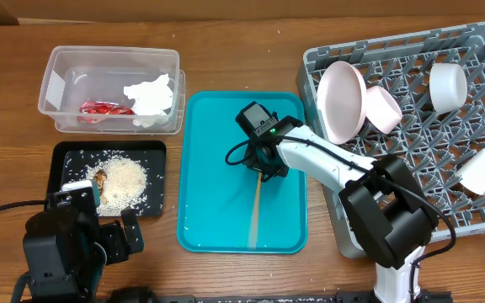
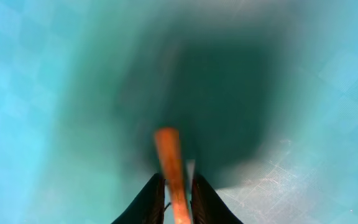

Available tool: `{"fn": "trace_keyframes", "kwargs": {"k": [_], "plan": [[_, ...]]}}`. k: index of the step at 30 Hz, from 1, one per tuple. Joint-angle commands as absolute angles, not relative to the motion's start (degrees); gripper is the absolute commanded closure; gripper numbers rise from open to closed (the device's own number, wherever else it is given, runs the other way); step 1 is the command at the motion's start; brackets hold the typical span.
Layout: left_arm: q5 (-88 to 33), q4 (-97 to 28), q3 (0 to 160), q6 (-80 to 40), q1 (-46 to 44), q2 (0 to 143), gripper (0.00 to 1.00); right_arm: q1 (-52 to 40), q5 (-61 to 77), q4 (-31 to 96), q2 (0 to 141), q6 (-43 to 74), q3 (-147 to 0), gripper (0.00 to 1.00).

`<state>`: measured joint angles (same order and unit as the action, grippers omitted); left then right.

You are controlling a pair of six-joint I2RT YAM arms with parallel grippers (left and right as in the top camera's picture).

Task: Sort waste into correct bins and load items into the dishwasher
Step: 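Reach the right gripper to the second chopstick on the teal tray and grasp it, then lift the chopstick upright and carry it toward the rack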

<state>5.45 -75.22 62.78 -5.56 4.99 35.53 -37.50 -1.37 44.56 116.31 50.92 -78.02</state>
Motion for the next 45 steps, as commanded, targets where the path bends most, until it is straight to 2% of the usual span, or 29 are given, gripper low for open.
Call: {"fn": "trace_keyframes", "kwargs": {"k": [1, 9, 14, 18, 25, 28, 37, 45], "plan": [[6.1, -75.2, 63.1, -5.3, 5.2, 35.7, 0.01, -37.4, -3.0, 45.7, 120.0, 50.7, -76.9, 0.83], [6.1, -75.2, 63.1, -5.3, 5.2, 35.7, 0.0, -35.7, -2.7, 48.2, 119.9, 41.7, -77.0, 0.87], [6.1, -75.2, 63.1, -5.3, 5.2, 35.7, 0.0, -35.4, -0.7, 52.9, 119.9, 34.9, -77.0, 0.85], [6.1, -75.2, 63.1, -5.3, 5.2, 35.7, 0.0, -35.5, 4.5, 57.8, 119.9, 32.9, -77.0, 0.67], [6.1, -75.2, 63.1, -5.3, 5.2, 35.7, 0.0, -35.8, 14.7, 59.5, 119.9, 33.0, -76.9, 0.65], [6.1, -75.2, 63.1, -5.3, 5.2, 35.7, 0.0, -36.4, 15.1, 58.7, 119.9, 33.3, -76.9, 0.67], [6.1, -75.2, 63.1, -5.3, 5.2, 35.7, 0.0, -37.0, 14.4, 58.4, 119.9, 36.7, -76.8, 0.93], [6.1, -75.2, 63.1, -5.3, 5.2, 35.7, 0.0, -37.0, 11.2, 58.8, 119.8, 36.5, -77.0, 0.96]]}}
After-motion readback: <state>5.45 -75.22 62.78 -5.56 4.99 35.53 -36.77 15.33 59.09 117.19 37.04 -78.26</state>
